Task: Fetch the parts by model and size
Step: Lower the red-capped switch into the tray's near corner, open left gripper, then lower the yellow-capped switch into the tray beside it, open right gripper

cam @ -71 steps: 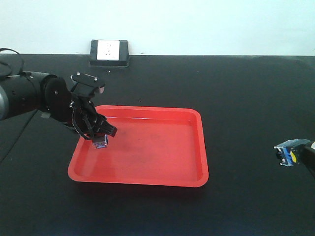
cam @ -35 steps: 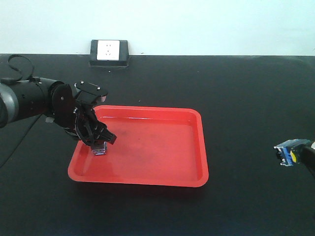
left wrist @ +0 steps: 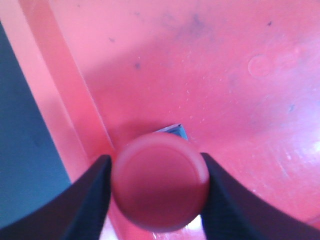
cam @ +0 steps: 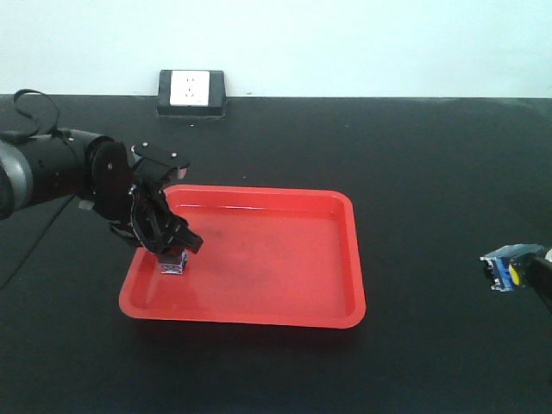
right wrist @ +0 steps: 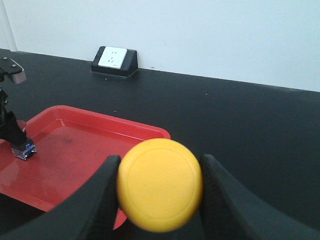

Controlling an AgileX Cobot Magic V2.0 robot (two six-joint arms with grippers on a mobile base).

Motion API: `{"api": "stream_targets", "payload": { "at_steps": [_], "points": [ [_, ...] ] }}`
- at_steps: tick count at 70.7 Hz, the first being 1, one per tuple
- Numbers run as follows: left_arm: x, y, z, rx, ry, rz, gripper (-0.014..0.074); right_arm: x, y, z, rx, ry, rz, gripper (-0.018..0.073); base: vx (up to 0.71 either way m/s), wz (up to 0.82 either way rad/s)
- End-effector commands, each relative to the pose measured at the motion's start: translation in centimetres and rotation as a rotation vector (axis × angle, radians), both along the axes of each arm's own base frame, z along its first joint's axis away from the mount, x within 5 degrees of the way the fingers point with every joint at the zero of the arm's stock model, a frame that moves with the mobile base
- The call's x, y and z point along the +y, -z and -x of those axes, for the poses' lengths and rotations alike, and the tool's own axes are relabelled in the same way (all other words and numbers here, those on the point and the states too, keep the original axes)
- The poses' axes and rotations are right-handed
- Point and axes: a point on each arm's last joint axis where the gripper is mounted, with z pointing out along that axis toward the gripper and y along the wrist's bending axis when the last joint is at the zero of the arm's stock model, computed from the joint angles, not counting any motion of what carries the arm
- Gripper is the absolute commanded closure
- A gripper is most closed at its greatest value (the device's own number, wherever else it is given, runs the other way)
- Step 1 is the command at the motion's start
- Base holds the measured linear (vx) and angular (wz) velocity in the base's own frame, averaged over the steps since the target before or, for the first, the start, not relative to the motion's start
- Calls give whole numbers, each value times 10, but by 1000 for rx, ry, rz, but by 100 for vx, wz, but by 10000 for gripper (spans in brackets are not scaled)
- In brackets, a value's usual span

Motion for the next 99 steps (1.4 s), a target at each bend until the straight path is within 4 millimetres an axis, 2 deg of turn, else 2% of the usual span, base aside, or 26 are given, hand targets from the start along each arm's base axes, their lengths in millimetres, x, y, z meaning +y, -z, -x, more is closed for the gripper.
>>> {"api": "stream_targets", "payload": {
  "at_steps": [1, 14, 25, 33, 42, 49, 62, 73, 79, 90, 99],
  "points": [
    [-4, -40, -3, -99, -3, 42, 111, 0, -17, -1, -112, 1, -14, 564, 0, 0],
    [-6, -65, -7, -93, 3, 42, 4, 0, -17, -1, -112, 1, -14, 564, 0, 0],
    [-6, -92, -3, -112, 1, 71, 3, 0, -17, -1, -112, 1, -14, 564, 0, 0],
    [-2, -123, 11, -180, -17, 116, 3, 0, -17, -1, -112, 1, -14, 564, 0, 0],
    [7, -160, 37, -284, -44, 168, 3, 0, -17, -1, -112, 1, -14, 564, 0, 0],
    [18, -189, 67, -384, -43, 205, 3, 0, -17, -1, -112, 1, -14, 564, 0, 0],
    [40, -218, 131, -530, -41, 258, 3, 0, -17, -1, -112, 1, -14, 564, 0, 0],
    [61, -226, 193, -658, -41, 304, 3, 0, -17, -1, -112, 1, -14, 564, 0, 0],
    [71, -223, 222, -723, -41, 328, 3, 0, -17, -1, -112, 1, -14, 564, 0, 0],
    [86, -202, 267, -789, -41, 352, 3, 0, -17, -1, -112, 1, -14, 564, 0, 0],
    [95, -176, 290, -794, -40, 352, 3, 0, -17, -1, -112, 1, -14, 564, 0, 0]
  ]
}}
